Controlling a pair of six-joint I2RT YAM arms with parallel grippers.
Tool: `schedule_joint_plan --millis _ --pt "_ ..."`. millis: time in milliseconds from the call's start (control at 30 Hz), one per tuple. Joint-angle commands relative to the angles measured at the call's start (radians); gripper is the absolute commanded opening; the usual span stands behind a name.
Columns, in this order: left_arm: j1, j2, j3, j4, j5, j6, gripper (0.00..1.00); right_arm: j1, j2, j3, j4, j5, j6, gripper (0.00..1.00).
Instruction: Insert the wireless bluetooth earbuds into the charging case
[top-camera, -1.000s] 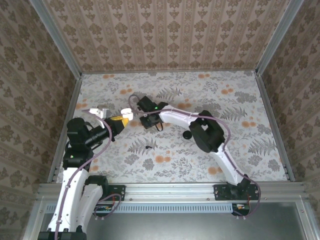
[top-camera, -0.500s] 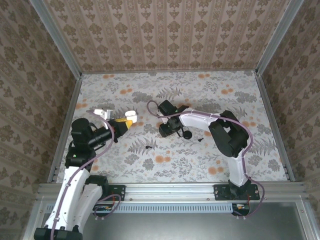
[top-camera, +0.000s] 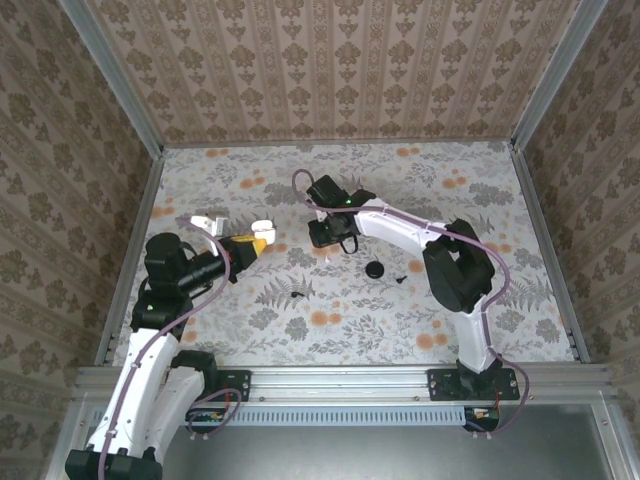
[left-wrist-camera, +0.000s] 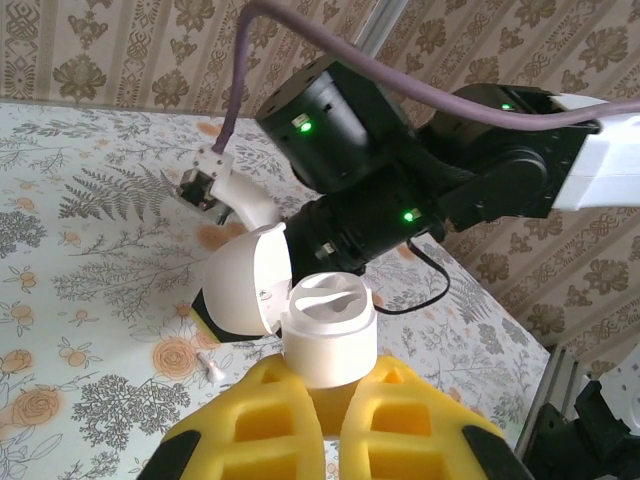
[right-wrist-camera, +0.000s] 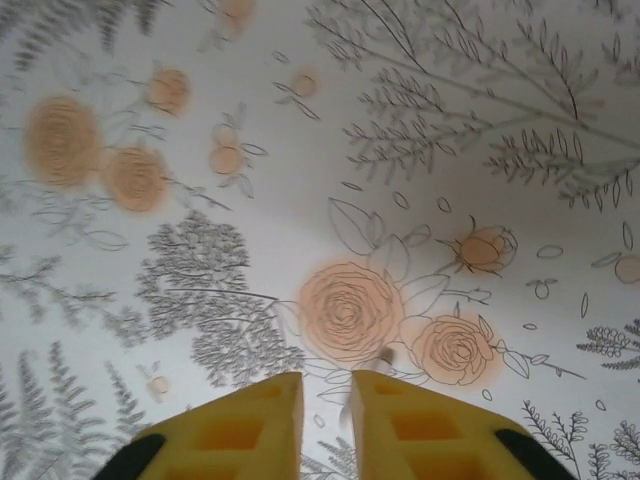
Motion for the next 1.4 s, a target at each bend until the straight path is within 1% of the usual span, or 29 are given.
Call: schedule_joint_plan --millis 0,133,233,667,800,1000,1367 --pt "-0.008 -0.011 0.040 -0.019 -0.005 0.034 0.00 -0.007 0.067 0.045 -0.114 0.064 0.068 0.16" --pt "-0.008 -0.007 0.040 -0.027 -0.005 0.046 0.00 -0.007 0.113 0.084 -0.158 0.110 0.070 0.13" --pt "-0.009 -0.008 0.040 -0.036 -0.003 0.055 0.00 -0.007 0.144 0.113 -0.183 0.118 0.064 0.11" --pt "-0.009 -0.016 0.045 -0.067 -0.005 0.064 0.00 0.010 0.223 0.167 -0.149 -0.020 0.015 0.09" --pt "-0.009 -0.016 0.045 -0.068 -0.006 0.060 0.00 0.022 0.220 0.167 -0.139 -0.055 -0.009 0.09" --pt "-0.010 -0.020 0.046 -0.067 -0.007 0.053 0.00 0.045 0.204 0.157 -0.150 -0.072 -0.030 0.09" --pt "-0.013 -0.026 0.043 -0.062 -0.004 0.041 0.00 0.074 0.100 0.013 -0.140 -0.025 -0.019 0.08"
